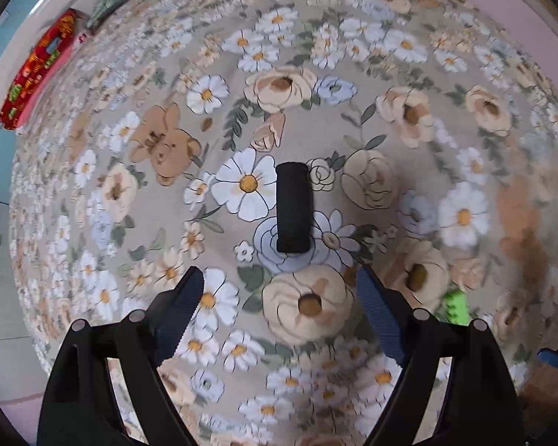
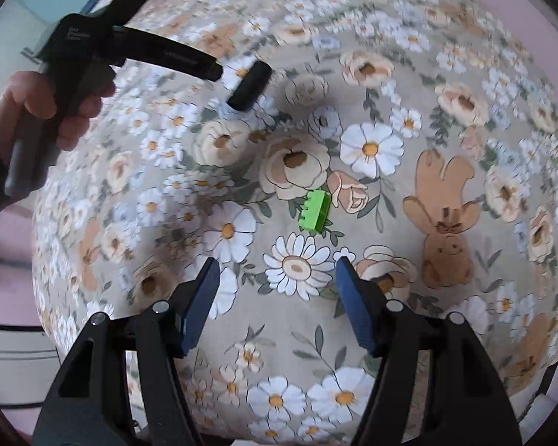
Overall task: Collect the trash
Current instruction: 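Grasp the black cylinder with the left tool while the right tool grasps the green piece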
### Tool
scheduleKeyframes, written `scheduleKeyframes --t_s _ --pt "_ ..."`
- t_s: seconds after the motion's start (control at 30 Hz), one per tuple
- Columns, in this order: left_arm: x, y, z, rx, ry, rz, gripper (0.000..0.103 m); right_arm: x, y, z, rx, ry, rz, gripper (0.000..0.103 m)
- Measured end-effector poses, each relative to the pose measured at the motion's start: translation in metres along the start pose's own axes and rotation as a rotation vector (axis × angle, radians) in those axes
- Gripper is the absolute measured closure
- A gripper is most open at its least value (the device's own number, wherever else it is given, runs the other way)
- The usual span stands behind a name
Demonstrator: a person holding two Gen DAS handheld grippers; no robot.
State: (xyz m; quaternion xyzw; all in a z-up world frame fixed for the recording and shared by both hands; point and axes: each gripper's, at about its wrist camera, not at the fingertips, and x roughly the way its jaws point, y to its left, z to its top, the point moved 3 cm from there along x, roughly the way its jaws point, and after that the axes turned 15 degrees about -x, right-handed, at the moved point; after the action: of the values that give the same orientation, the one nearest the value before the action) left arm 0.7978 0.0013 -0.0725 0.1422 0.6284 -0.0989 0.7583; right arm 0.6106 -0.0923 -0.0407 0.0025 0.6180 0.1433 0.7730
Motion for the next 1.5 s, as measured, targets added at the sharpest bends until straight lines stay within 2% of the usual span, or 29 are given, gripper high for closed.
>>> scheduleKeyframes --t_s 0.13,0.33,0.43,0.5,0.53,0.57,0.6,0.67,0.73,0.83,1.13,1.33,1.5 --pt "0.031 -0.002 0.011 0.007 0.005 -0.018 0.017 0.043 -0.015 0.007 0.044 0.017 -0.028 0.038" --pt "0.066 -0.014 0.024 0.035 0.022 -0.062 0.017 0.085 -0.028 0.013 0.09 0.026 -0.063 0.038" --pt "0.079 -0.017 0.029 0.054 0.008 -0.036 0.018 0.099 -0.029 0.014 0.104 0.022 -0.07 0.038" --pt "0.085 -0.018 0.032 0.048 0.005 -0.042 0.024 0.106 -0.032 0.013 0.126 0.008 -0.064 0.043" --pt "0.088 -0.018 0.033 0.04 0.013 -0.046 0.029 0.11 -0.033 0.013 0.132 0.01 -0.062 0.053" --pt "0.092 -0.017 0.033 0.033 0.031 -0.054 0.042 0.113 -0.033 0.012 0.134 0.014 -0.059 0.058" --pt "0.096 -0.017 0.033 0.026 0.047 -0.061 0.05 0.115 -0.033 0.013 0.131 0.018 -0.056 0.065" --pt "0.104 -0.018 0.031 0.021 0.071 -0.06 0.066 0.118 -0.033 0.013 0.115 0.019 -0.062 0.069" --pt "0.106 -0.018 0.031 0.017 0.066 -0.062 0.07 0.121 -0.032 0.014 0.096 0.015 -0.061 0.079" --pt "0.107 -0.019 0.031 0.003 0.049 -0.065 0.071 0.123 -0.036 0.012 0.09 0.005 -0.041 0.081" --pt "0.084 -0.014 0.005 0.003 0.025 -0.053 0.072 0.09 -0.038 0.01 0.027 -0.056 -0.043 0.081" --pt "0.037 -0.011 -0.014 -0.016 -0.008 -0.06 0.072 0.043 -0.03 0.022 -0.115 -0.07 -0.09 0.081" --pt "-0.019 -0.01 -0.044 -0.032 -0.032 -0.065 0.072 -0.003 -0.03 0.033 -0.215 -0.085 -0.097 0.081"
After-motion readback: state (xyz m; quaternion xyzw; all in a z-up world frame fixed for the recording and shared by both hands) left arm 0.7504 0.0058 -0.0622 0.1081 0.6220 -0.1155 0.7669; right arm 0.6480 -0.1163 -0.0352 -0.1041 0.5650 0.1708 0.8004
